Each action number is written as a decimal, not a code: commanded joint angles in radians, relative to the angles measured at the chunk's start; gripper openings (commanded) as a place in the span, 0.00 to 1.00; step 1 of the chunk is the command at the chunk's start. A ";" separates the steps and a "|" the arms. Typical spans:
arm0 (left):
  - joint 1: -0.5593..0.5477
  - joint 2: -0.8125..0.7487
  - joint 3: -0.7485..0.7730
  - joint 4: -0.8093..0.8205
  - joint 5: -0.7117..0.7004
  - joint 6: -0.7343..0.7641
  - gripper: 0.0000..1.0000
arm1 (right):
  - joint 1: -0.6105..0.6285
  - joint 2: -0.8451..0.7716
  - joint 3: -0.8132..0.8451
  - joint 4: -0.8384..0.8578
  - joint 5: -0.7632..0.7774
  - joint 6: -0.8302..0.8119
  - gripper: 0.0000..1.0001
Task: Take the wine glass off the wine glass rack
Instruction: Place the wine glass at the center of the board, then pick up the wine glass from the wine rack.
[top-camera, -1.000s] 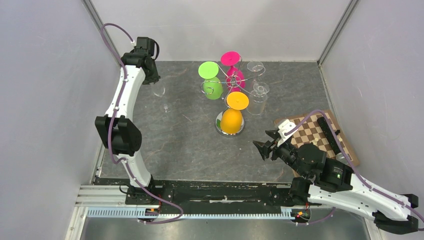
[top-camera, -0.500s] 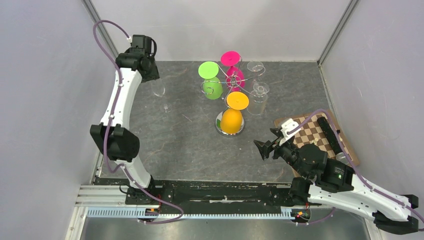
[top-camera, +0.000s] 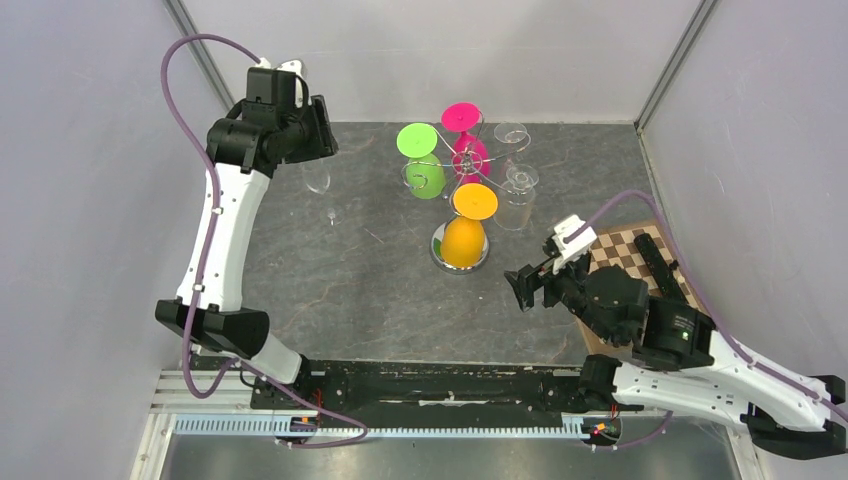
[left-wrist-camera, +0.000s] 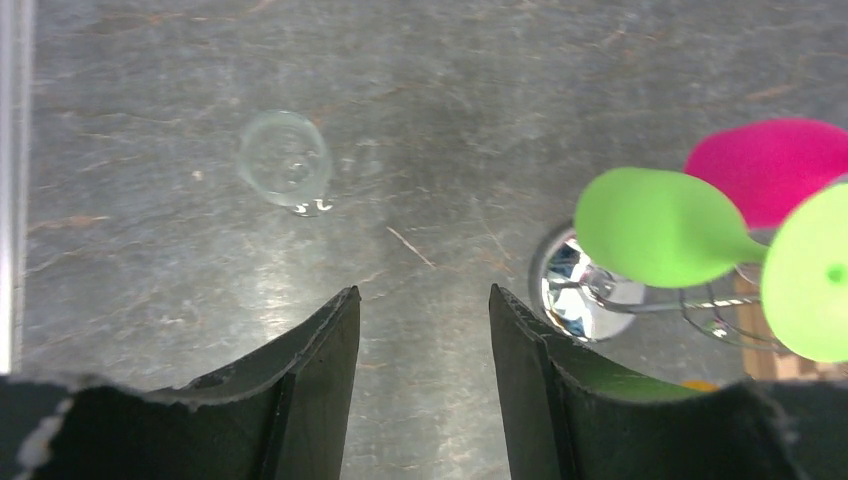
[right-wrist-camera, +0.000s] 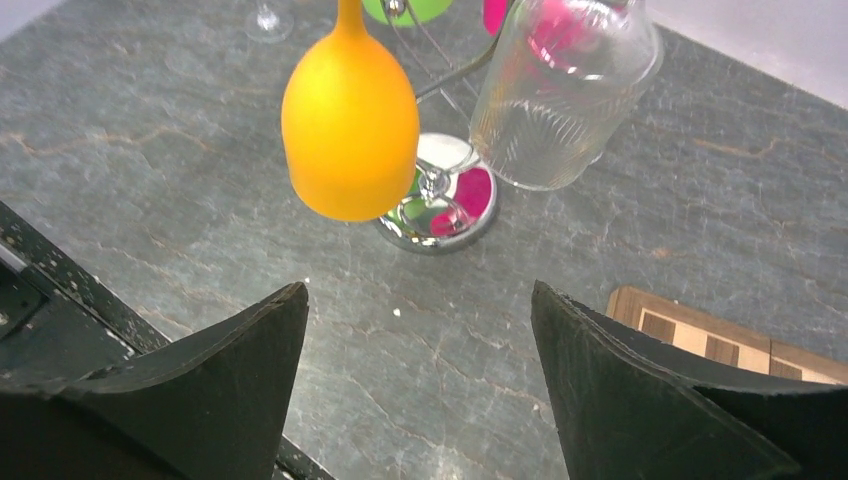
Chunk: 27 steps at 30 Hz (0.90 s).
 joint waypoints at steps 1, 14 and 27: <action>-0.001 -0.021 0.027 0.012 0.219 -0.074 0.57 | 0.004 0.031 0.032 -0.061 0.013 0.046 0.85; -0.014 -0.074 -0.152 0.317 0.652 -0.305 0.62 | 0.002 0.028 0.042 -0.127 0.010 0.098 0.85; -0.033 -0.079 -0.363 0.640 0.753 -0.522 0.62 | 0.003 -0.028 -0.006 -0.127 0.006 0.134 0.85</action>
